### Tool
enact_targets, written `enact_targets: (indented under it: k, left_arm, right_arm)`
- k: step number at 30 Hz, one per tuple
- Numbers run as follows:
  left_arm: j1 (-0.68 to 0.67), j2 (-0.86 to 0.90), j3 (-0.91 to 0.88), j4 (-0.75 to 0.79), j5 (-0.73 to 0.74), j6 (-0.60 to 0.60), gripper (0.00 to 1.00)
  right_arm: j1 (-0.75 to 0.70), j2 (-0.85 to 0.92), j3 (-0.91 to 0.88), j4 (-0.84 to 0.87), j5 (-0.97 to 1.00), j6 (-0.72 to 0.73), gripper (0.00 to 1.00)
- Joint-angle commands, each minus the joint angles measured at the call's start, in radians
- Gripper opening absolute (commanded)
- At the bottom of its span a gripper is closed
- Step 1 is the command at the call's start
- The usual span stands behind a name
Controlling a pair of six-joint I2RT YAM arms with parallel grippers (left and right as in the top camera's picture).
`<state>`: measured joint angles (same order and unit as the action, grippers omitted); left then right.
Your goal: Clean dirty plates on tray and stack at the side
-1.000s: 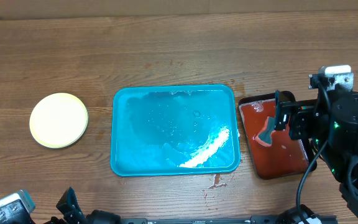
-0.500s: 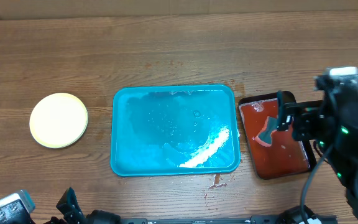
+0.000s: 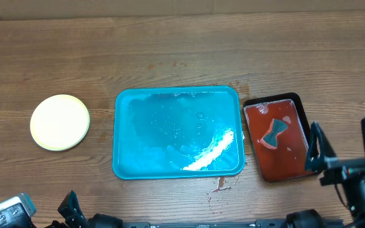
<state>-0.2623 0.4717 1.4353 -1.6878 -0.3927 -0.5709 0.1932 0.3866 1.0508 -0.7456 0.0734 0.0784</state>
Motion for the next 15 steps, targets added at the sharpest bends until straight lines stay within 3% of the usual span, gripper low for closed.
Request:
enact_targets:
  k: [1,9,15]
  left_arm:
    - [-0.006,-0.007,0.006,-0.001,0.002,-0.013,1.0]
    - [-0.006,-0.007,0.006,-0.002,0.002,-0.013,1.0]
    - [-0.006,-0.007,0.006,-0.002,0.002,-0.013,0.99]
  right_arm:
    - [-0.025,-0.137,-0.164,0.107,-0.069,0.004,1.0]
    - [-0.032,-0.385,-0.526,0.436,-0.12,0.004,1.0]
    - [-0.032,-0.382,-0.678,0.644,-0.121,0.027,1.0]
